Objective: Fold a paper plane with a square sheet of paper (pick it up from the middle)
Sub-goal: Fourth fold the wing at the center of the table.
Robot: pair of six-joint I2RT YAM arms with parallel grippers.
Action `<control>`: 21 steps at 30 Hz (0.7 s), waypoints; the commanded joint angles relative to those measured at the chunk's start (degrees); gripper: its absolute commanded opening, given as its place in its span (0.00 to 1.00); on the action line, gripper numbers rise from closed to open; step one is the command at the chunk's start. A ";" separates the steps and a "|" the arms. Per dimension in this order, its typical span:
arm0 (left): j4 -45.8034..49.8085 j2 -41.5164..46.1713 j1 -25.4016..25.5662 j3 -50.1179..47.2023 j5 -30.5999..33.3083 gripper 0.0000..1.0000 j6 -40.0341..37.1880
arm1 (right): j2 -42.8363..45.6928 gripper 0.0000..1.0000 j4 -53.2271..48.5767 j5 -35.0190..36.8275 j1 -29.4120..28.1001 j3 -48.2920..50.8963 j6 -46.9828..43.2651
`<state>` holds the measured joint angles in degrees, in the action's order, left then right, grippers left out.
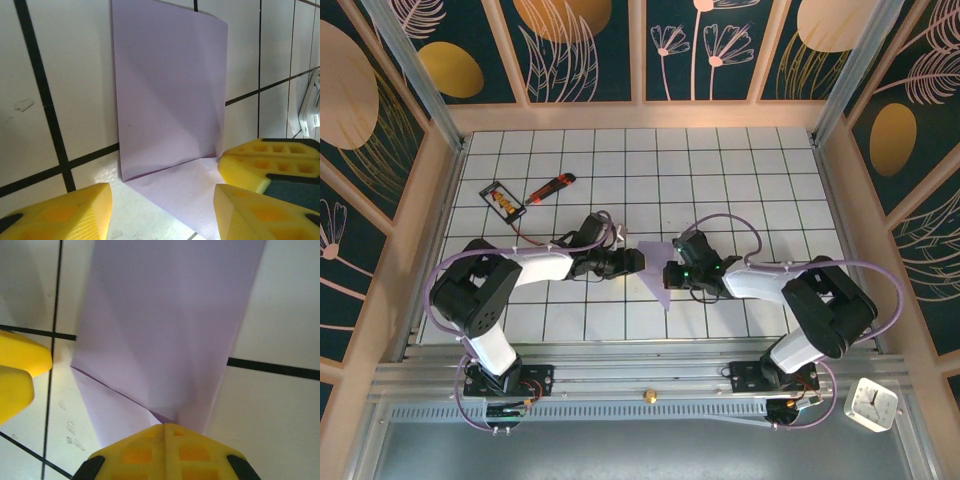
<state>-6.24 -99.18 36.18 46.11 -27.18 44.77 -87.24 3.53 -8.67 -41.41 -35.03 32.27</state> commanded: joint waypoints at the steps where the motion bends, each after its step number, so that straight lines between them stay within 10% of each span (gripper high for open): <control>1: -0.26 -1.85 0.20 1.11 -2.61 0.56 0.06 | -1.04 0.00 2.60 -0.98 0.62 1.79 -0.20; 21: -3.28 -2.93 0.12 1.15 -6.17 0.55 3.45 | -2.93 0.00 3.33 -0.83 1.51 3.65 -0.46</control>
<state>-7.68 -101.27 36.07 46.54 -31.57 47.09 -88.58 8.78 -10.22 -40.45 -32.93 32.27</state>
